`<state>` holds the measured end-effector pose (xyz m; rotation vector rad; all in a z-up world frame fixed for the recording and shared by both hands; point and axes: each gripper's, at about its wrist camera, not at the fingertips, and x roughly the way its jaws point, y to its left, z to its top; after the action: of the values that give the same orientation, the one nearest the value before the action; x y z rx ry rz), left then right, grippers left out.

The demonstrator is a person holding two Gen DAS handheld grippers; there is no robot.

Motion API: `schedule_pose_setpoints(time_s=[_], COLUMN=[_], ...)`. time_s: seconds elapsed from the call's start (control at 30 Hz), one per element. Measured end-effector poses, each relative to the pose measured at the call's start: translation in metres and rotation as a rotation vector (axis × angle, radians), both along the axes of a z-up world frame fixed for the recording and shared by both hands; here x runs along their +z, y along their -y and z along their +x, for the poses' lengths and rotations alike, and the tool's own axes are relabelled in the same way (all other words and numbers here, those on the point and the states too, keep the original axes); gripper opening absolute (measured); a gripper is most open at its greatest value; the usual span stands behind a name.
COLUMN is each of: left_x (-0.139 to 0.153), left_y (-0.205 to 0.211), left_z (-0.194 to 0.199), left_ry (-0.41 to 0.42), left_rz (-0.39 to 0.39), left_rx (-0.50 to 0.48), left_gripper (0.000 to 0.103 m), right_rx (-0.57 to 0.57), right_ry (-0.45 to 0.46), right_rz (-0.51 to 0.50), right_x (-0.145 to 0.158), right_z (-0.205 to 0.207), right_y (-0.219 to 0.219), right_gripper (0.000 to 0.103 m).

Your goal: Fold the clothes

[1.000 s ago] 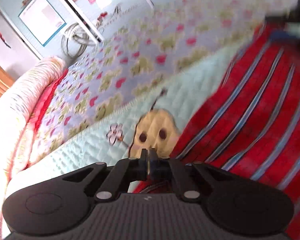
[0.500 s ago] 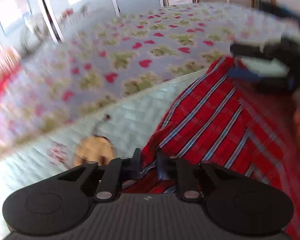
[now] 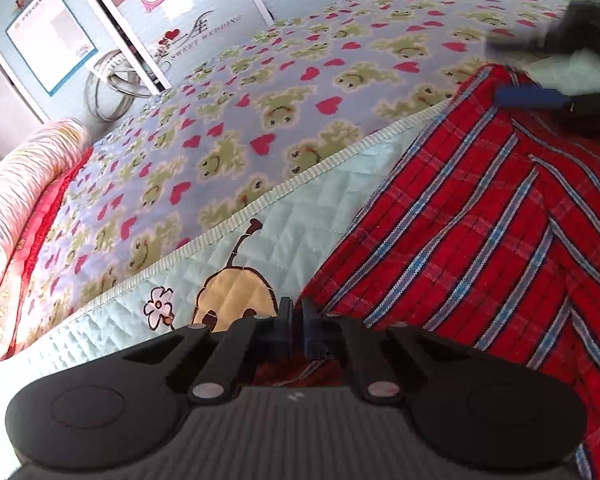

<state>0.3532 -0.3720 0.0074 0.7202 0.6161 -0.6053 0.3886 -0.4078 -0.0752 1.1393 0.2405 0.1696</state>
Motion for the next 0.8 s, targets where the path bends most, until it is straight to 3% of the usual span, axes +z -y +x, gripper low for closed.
schedule_pose_setpoints(time_s=[0.03, 0.07, 0.13, 0.2, 0.23, 0.27, 0.37, 0.43, 0.47, 0.53, 0.6, 0.63, 0.7, 0.73, 0.8], left_x=[0.002, 0.004, 0.013, 0.03, 0.042, 0.053, 0.08, 0.083, 0.085, 0.08, 0.074, 0.071, 0.067, 0.064, 0.064], left_y=[-0.002, -0.004, -0.014, -0.034, -0.047, -0.063, -0.118, -0.144, -0.156, -0.169, -0.18, -0.182, -0.184, -0.188, -0.203], left_z=[0.001, 0.002, 0.006, 0.01, 0.01, 0.008, 0.002, -0.015, -0.024, -0.049, -0.075, -0.089, -0.117, -0.128, -0.143], left_ry=[0.001, 0.002, -0.001, 0.024, 0.044, 0.052, 0.051, 0.028, 0.016, -0.027, -0.073, -0.092, -0.095, -0.077, -0.036], left_rz=[-0.01, -0.022, -0.084, -0.171, -0.221, -0.275, -0.404, -0.426, -0.434, -0.452, -0.469, -0.488, -0.512, -0.517, -0.536], left_rx=[0.015, 0.032, 0.078, 0.131, 0.162, 0.197, 0.303, 0.332, 0.345, 0.363, 0.381, 0.373, 0.372, 0.405, 0.487], left_gripper=[0.013, 0.023, 0.033, 0.033, 0.033, 0.034, 0.042, 0.043, 0.044, 0.044, 0.044, 0.045, 0.053, 0.057, 0.057], right_rx=[-0.021, -0.032, -0.059, -0.064, -0.06, -0.051, 0.088, 0.186, 0.183, 0.176, 0.167, 0.162, 0.168, 0.173, 0.186], right_ry=[-0.022, -0.023, -0.069, -0.073, -0.046, -0.017, 0.06, 0.022, -0.029, -0.133, -0.147, -0.138, -0.093, -0.066, -0.064], right_rz=[0.009, -0.008, -0.112, -0.212, -0.265, -0.31, -0.342, -0.317, -0.309, -0.291, -0.284, -0.283, -0.333, -0.367, -0.417], right_x=[-0.003, -0.001, 0.007, 0.022, 0.031, 0.041, 0.058, 0.051, 0.044, 0.03, 0.028, 0.029, 0.038, 0.044, 0.045], right_z=[-0.001, -0.003, -0.007, -0.01, -0.014, -0.017, -0.011, 0.001, 0.006, 0.015, 0.017, 0.016, 0.014, 0.013, 0.013], right_y=[0.003, 0.002, -0.007, -0.02, -0.027, -0.034, -0.057, -0.065, -0.062, -0.057, -0.053, -0.052, -0.057, -0.061, -0.068], right_gripper=[0.011, 0.013, 0.014, 0.027, 0.044, 0.056, 0.058, 0.058, 0.048, 0.013, 0.014, 0.016, 0.036, 0.054, 0.056])
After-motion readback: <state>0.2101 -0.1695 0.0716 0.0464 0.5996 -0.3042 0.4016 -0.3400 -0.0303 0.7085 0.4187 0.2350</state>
